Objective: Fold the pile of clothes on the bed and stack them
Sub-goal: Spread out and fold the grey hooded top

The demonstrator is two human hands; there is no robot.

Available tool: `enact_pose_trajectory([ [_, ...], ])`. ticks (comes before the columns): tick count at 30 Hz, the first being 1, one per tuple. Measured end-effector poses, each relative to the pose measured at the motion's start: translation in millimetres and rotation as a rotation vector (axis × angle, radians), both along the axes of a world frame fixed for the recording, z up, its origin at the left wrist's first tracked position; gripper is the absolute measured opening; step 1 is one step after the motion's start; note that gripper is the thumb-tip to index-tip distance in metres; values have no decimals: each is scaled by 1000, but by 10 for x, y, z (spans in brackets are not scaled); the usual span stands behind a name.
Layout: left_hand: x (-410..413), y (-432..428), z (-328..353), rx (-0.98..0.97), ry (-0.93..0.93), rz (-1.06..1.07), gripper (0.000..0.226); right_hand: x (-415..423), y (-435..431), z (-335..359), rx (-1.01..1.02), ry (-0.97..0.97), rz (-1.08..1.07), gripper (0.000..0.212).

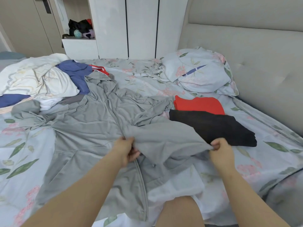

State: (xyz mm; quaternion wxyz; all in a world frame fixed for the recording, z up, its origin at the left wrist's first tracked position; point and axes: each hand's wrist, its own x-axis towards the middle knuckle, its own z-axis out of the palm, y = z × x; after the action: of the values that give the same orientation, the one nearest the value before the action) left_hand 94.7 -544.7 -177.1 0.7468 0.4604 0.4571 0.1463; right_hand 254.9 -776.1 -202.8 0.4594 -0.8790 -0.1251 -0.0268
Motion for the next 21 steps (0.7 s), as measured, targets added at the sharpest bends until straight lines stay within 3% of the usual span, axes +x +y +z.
enact_pose_trajectory([
  [3,-55,-126,-172,50,122,-126,14,-29,-37,-256,-177,103,43,18],
  [5,-28,-173,-204,155,179,-246,21,-23,-36,-266,-160,146,-38,16],
  [7,12,-271,-170,166,186,-332,13,-4,-26,-237,-110,198,-89,11],
  [9,58,-313,-138,64,84,-259,14,27,-13,-202,34,275,-110,9],
  [12,81,-260,-41,-166,-136,-57,21,68,-11,-99,446,443,-154,19],
  [14,88,-193,6,-203,-170,41,26,33,2,-52,666,557,-98,17],
  [16,97,-154,-15,-227,-157,64,24,-33,61,-87,615,595,12,6],
  [17,94,-168,-33,-247,-137,42,23,-67,85,-136,549,605,51,11],
  [21,32,-260,-197,-166,46,-207,14,-85,92,-216,430,562,6,8],
])
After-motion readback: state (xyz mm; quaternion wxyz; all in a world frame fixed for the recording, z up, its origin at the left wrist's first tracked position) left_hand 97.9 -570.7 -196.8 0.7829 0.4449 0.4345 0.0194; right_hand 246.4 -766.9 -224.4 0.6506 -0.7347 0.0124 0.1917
